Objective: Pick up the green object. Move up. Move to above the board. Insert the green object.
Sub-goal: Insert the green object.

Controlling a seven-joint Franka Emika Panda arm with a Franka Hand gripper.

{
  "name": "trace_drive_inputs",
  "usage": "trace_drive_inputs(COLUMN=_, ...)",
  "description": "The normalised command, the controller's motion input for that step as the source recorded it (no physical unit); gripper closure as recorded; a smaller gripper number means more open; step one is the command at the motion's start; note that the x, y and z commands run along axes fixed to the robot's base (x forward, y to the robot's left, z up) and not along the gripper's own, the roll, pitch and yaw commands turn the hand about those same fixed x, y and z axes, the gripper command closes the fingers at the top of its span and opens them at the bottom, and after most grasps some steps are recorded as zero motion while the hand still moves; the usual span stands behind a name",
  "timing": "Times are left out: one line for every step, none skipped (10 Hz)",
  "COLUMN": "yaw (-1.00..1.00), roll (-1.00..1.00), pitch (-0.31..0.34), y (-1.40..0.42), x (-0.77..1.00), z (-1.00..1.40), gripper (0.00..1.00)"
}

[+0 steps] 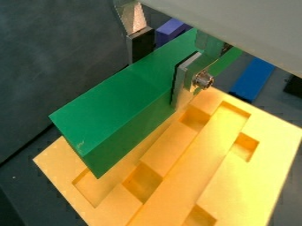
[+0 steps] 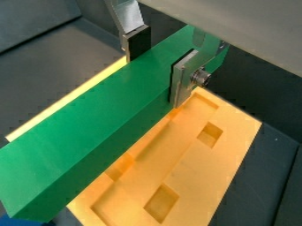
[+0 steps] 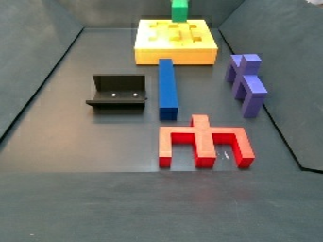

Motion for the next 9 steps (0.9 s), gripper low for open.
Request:
trace_drive_inputs(yaw=0.0, roll=0.27, pitch=0.0, y=-0.39, x=-0.35, z=-0.7, gripper=1.0)
trace_drive_inputs(yaw=0.0, roll=0.27, pitch=0.043, y=-0.34, x=-0.32, z=-0.62, gripper=1.0)
trace_drive_inputs(yaw=0.13, roll=0.22, pitch=0.051, y=-0.26, x=-0.09, z=-0.59, gripper=1.0)
trace_drive_inputs(yaw=0.27, roll=0.15, pitch=0.0, y=-0.02, x=0.03, z=-0.54, gripper=1.0)
trace_drive_inputs(yaw=0.38, roll=0.0, pitch=-0.081, y=0.0, x=0.17, z=-0.36, gripper=1.0)
trace_drive_inputs(yaw=0.16, roll=-0.02, pitch=-0.179, y=0.0, x=0.0, z=-0.23, gripper=1.0)
trace_drive_inputs(yaw=0.1, roll=0.0, pitch=-0.156, y=0.0, x=-0.13, z=-0.21, gripper=1.0)
trace_drive_inputs(yaw=0.05, roll=0.0, pitch=-0.124, y=0.0, x=-0.19, z=-0.14, gripper=1.0)
trace_drive_inputs(yaw=0.01, roll=0.01, pitch=-0.054, y=0.0, x=-0.21, z=-0.09, gripper=1.0)
